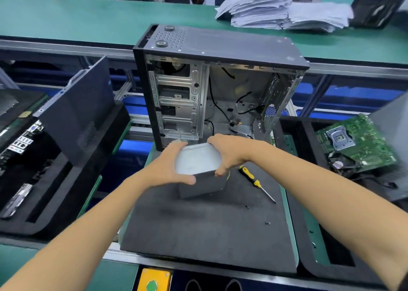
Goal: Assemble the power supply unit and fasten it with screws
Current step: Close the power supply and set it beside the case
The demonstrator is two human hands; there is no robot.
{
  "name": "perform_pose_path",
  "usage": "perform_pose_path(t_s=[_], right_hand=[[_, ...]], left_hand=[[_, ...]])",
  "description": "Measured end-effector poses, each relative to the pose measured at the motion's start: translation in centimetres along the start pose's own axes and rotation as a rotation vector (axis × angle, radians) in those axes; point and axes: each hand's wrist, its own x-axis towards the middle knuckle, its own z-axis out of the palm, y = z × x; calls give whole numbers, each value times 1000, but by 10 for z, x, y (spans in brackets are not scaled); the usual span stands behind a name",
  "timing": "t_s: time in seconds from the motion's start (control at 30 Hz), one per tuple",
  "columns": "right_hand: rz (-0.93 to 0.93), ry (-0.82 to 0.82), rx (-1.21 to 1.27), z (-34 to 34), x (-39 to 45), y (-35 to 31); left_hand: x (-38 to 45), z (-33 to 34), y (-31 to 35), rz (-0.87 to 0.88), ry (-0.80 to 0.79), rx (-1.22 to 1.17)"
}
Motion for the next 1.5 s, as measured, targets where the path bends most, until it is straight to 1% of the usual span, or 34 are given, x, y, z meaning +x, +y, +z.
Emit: perform_pose_path(t_s=[0.03, 0.07, 0.13, 0.23, 0.33, 0.43, 0.6, 0.67, 0.73, 0.77, 0.8, 0.87, 0.93, 0.97, 1.0, 1.07, 1.1, 1.23, 1.37, 1.5], right_hand=[[10, -11, -11, 1, 1, -2], [20, -21, -26, 1, 2, -4], [26, -30, -85, 0, 5, -9], [-18, -9, -184, 2, 12, -16], [-41, 32, -173, 9, 13, -16], [-32, 32, -149, 7, 12, -13], [-28, 25, -244, -1, 17, -17], [-12, 17, -224, -1, 18, -17], [-7, 16, -190, 1, 19, -16], [-12, 21, -180, 3, 19, -15], [-21, 29, -181, 5, 20, -14], [-46, 44, -212, 6, 21, -14], [-58, 50, -239, 7, 23, -14], [-55, 47, -236, 7, 23, -14], [-48, 44, -223, 5, 24, -14], [-33, 38, -203, 3, 25, -12], [-32, 43, -203, 1, 26, -12], [-41, 70, -201, 2, 30, -13], [-37, 70, -187, 2, 32, -12], [-29, 68, -186, 3, 33, -13]], left_hand=[[-3, -5, -3, 34, -71, 101], [-4, -8, -7, 67, -84, 165], [-4, -11, -12, 89, -39, 207], [-2, -10, -16, 70, 19, 159], [-1, -7, -15, 69, 30, 119], [2, -7, -13, 57, 37, 105], [3, -7, -17, 64, 49, 98], [2, -9, -20, 66, 11, 24], [-2, -5, -28, 53, -30, -235], [-4, 2, -30, 52, -3, -388], [-6, 13, -28, 55, 81, -525], [-5, 41, -16, 7, 356, -723], [2, 60, 2, -54, 620, -846], [8, 62, 9, -83, 710, -918], [13, 62, 14, -103, 766, -995], [22, 56, 16, -140, 814, -1121], [25, 54, 15, -156, 824, -1146], [31, 49, 9, -213, 829, -1152], [33, 47, 7, -188, 786, -1141], [36, 47, 8, -182, 815, -1128]])
